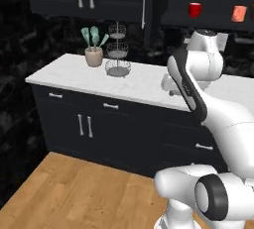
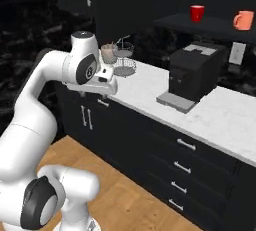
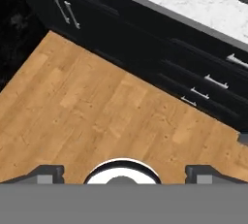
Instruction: Gather all objects into one cabinet and sort the glasses and bowls to opposite sides.
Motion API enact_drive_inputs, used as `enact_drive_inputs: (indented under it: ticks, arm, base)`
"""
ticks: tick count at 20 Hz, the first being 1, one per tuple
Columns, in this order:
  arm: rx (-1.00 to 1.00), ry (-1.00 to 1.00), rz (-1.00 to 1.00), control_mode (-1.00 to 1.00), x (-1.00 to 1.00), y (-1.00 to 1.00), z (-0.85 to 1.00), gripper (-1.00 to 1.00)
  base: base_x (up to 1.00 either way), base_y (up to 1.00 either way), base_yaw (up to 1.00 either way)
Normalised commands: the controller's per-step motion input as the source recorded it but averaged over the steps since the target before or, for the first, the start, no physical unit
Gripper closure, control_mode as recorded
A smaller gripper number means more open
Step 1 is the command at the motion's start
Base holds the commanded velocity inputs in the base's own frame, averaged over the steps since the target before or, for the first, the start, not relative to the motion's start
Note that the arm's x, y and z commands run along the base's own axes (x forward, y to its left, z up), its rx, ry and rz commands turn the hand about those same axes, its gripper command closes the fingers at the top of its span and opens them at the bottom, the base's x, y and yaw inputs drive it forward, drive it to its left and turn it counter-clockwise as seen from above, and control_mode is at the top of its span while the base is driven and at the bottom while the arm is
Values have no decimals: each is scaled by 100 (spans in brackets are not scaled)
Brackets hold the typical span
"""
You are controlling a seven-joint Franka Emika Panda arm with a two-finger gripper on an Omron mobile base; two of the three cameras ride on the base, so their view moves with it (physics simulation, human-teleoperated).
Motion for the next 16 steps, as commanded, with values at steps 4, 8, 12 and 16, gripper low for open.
enact_drive_inputs:
  ticks: [4, 8, 12, 16]
  arm:
    - [0, 0, 0, 100, 0, 0, 0, -100]
    - [0, 0, 0, 100, 0, 0, 0, -100]
    - [0, 0, 0, 100, 0, 0, 0, -100]
    - [0, 0, 0, 100, 0, 0, 0, -100]
  base:
    - [-35, 0, 97]
    - [-15, 0, 100]
    - [-14, 0, 99]
    - [-18, 0, 100]
